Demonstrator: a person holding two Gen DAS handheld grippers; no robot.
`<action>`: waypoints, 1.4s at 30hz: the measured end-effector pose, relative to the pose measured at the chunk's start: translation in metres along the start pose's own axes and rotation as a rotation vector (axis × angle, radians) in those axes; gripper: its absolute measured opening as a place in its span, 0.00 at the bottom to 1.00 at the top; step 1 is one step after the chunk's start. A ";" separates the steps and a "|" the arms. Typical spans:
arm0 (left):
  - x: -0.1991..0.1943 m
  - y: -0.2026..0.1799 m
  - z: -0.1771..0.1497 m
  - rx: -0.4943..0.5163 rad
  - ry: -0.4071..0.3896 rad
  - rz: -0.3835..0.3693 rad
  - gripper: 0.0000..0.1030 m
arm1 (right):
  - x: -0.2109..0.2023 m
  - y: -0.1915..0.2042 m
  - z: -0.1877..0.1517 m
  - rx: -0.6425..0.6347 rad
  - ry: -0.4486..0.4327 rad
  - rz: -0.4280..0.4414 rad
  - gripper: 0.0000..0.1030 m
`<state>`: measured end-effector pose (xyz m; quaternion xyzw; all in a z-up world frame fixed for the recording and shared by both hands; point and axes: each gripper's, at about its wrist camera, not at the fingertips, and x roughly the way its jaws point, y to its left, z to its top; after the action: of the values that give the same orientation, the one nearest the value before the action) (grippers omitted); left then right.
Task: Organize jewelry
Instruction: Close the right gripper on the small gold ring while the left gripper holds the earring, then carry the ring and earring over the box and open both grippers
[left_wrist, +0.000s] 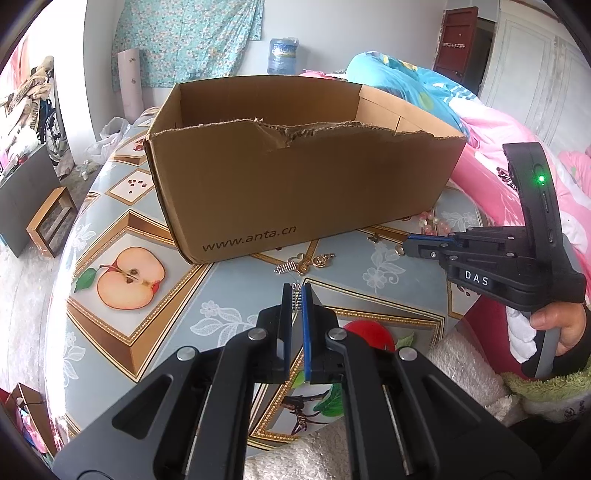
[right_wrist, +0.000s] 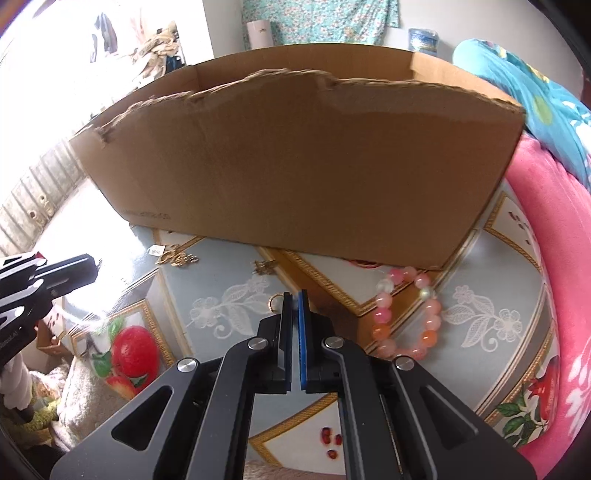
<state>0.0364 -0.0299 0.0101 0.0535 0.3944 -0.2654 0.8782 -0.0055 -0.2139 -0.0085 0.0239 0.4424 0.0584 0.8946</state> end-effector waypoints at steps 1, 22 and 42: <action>0.001 0.000 0.000 -0.001 0.001 0.000 0.04 | 0.000 0.002 0.000 -0.008 0.001 0.001 0.03; 0.007 0.006 -0.001 -0.009 0.015 -0.004 0.04 | 0.001 0.035 -0.004 -0.386 0.019 0.105 0.23; -0.015 0.001 0.009 0.017 -0.031 0.001 0.04 | -0.005 -0.004 0.013 -0.323 0.036 0.307 0.12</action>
<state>0.0349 -0.0254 0.0269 0.0571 0.3785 -0.2692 0.8837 0.0027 -0.2188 0.0030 -0.0537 0.4345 0.2646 0.8592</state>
